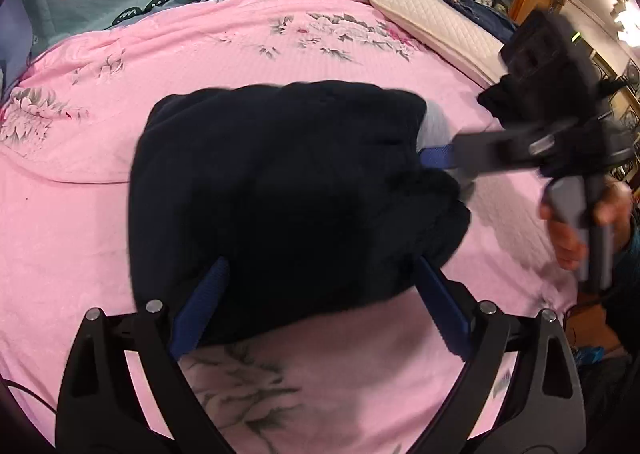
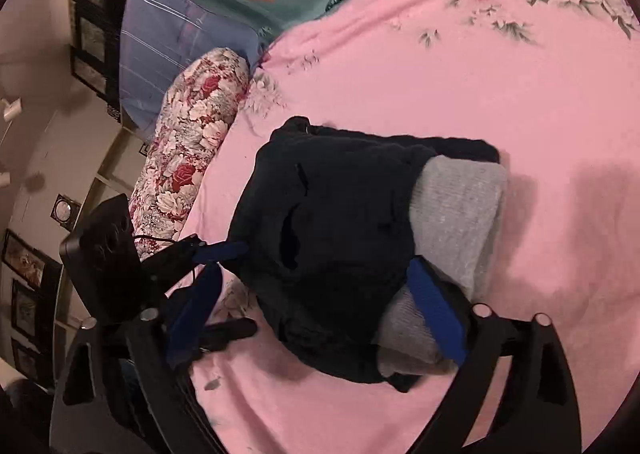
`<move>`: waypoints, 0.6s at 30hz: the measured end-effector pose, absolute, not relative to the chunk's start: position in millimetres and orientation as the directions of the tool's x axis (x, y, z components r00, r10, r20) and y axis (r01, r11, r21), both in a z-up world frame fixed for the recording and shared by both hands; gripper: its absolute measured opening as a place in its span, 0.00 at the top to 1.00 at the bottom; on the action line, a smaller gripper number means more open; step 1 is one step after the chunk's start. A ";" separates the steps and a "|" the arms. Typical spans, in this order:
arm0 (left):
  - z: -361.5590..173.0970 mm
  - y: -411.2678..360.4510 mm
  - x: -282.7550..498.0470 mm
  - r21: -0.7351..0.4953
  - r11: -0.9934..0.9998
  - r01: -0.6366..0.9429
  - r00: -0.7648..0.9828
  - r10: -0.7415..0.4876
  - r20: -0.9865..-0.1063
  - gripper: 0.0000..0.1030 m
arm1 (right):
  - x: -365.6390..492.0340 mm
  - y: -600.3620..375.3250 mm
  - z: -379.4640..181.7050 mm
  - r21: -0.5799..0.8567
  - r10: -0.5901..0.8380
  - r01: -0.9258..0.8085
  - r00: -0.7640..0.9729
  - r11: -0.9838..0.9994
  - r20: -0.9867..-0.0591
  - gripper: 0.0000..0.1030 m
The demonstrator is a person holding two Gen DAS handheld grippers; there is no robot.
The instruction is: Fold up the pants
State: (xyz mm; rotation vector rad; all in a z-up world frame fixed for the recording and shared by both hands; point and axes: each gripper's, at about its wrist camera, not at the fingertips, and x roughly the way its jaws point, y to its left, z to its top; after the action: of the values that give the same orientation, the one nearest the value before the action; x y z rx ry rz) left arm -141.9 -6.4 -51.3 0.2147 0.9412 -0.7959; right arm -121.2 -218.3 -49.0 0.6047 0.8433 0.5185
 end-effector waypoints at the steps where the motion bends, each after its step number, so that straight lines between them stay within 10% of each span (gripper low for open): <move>1: -46.7 0.5 -143.5 -0.169 0.698 0.695 0.338 -0.525 -0.781 0.08 | -127.7 -221.1 -47.2 0.651 0.628 -0.193 0.559 0.734 -0.542 0.19; 11: -41.5 47.5 -101.5 -0.295 0.761 0.577 0.337 -0.552 -0.763 0.08 | -118.1 -216.3 36.7 0.556 0.575 -0.260 0.630 0.789 -0.521 0.05; 18: -64.6 40.1 -111.4 -0.231 0.772 0.593 0.345 -0.502 -0.793 0.07 | -6.2 -137.9 23.0 0.732 0.789 -0.324 0.393 0.599 -0.472 0.05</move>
State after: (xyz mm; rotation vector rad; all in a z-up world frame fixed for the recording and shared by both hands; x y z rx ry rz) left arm -111.4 40.1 -64.6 0.1043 0.9898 -0.7125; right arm -6.2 -137.9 23.0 0.5925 0.9103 0.7610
